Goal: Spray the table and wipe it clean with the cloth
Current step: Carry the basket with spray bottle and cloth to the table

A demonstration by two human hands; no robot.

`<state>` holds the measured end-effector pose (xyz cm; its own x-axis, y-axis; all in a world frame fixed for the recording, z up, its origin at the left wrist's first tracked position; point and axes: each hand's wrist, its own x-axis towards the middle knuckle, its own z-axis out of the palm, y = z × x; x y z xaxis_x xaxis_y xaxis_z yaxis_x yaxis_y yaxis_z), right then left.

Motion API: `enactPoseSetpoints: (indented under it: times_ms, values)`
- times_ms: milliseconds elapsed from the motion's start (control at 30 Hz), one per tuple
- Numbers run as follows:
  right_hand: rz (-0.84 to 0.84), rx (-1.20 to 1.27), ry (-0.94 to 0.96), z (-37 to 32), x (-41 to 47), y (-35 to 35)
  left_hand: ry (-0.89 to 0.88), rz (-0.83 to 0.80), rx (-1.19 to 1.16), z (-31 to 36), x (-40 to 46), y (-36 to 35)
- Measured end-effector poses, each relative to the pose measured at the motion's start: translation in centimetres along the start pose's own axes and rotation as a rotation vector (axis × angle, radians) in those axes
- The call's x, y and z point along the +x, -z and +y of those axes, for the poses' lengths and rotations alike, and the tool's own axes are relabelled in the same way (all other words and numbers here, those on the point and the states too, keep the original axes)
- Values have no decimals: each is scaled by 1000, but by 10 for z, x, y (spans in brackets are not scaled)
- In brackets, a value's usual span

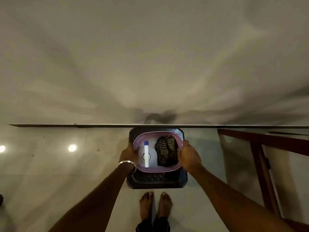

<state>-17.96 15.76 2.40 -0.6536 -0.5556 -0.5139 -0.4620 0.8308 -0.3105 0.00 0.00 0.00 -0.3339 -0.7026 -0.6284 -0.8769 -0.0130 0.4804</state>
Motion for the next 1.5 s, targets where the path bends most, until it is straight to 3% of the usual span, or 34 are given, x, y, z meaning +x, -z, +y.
enactPoseSetpoints:
  times_ms: [167, 367, 800, 1133, 1500]
  values:
    - [-93, -4, -78, 4, 6, -9, 27, 38, 135, 0, 7, -5]
    - [-83, 38, -86, 7, 3, -2, -51, 10, 276, 8, 4, 2]
    - [108, 193, -222, 26, -80, 85, -394, 2, 438, 100, -59, 43]
    - [290, 306, -352, 99, -221, 132, -665, -156, 534, 176, -176, 16]
    - [488, 359, -578, 212, -445, 120, -962, -346, 692, 209, -367, -84]
